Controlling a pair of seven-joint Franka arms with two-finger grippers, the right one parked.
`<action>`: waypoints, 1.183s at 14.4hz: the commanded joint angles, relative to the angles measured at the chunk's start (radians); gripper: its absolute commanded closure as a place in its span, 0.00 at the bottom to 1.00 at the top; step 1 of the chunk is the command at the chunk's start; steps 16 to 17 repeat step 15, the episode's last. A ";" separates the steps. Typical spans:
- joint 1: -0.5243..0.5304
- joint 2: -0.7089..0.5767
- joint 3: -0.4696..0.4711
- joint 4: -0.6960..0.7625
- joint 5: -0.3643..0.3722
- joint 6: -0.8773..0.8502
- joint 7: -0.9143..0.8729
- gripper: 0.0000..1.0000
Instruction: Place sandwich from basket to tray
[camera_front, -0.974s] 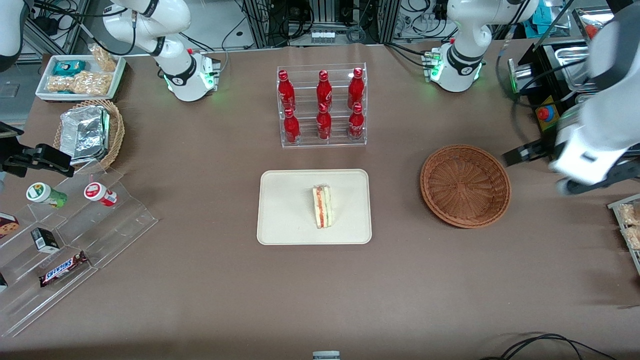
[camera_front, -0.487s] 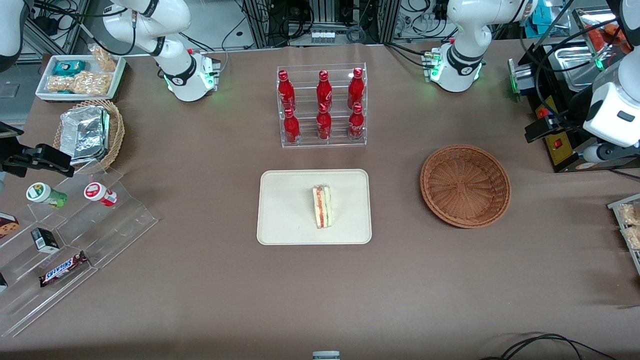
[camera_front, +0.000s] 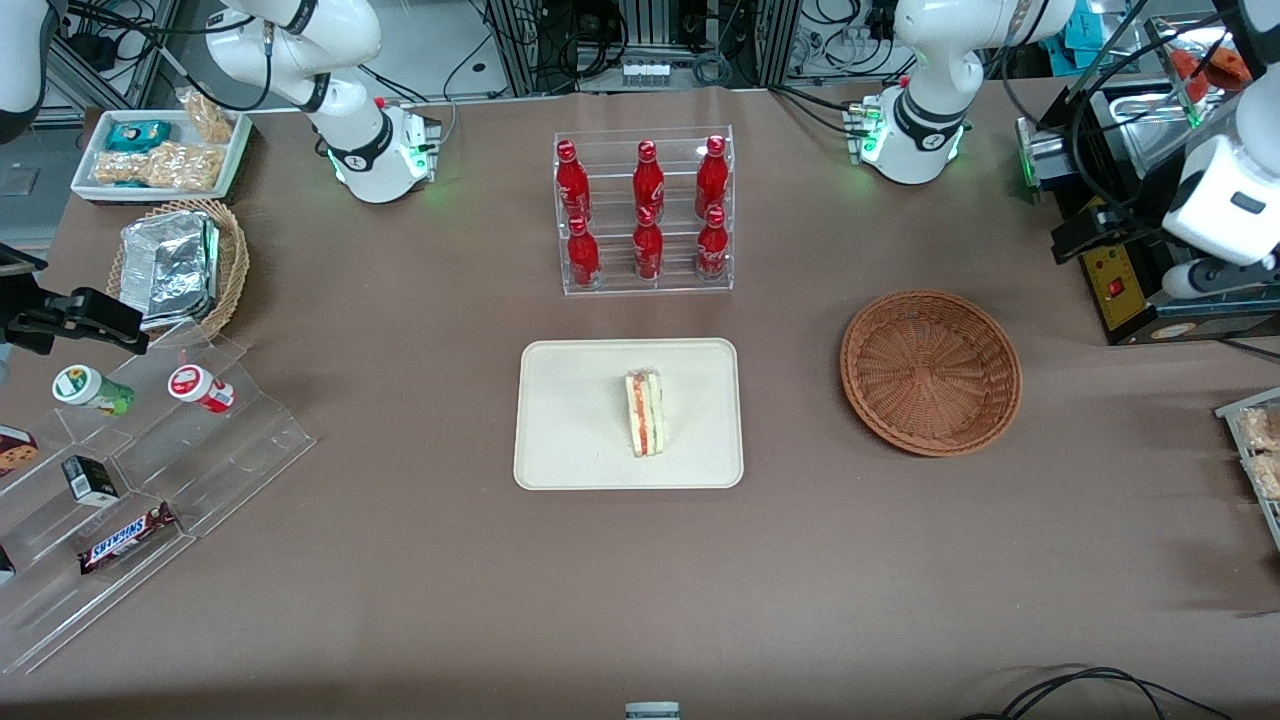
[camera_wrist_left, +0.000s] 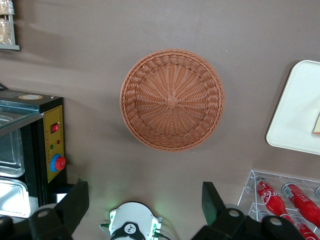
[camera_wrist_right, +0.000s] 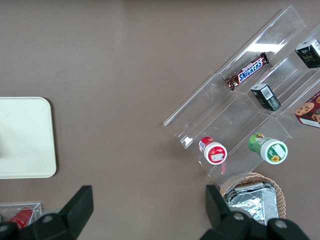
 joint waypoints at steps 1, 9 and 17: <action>0.022 -0.035 -0.016 -0.041 0.004 0.074 0.022 0.00; 0.025 -0.026 -0.016 -0.015 0.004 0.099 0.103 0.00; 0.017 -0.020 -0.013 -0.011 0.004 0.093 0.096 0.00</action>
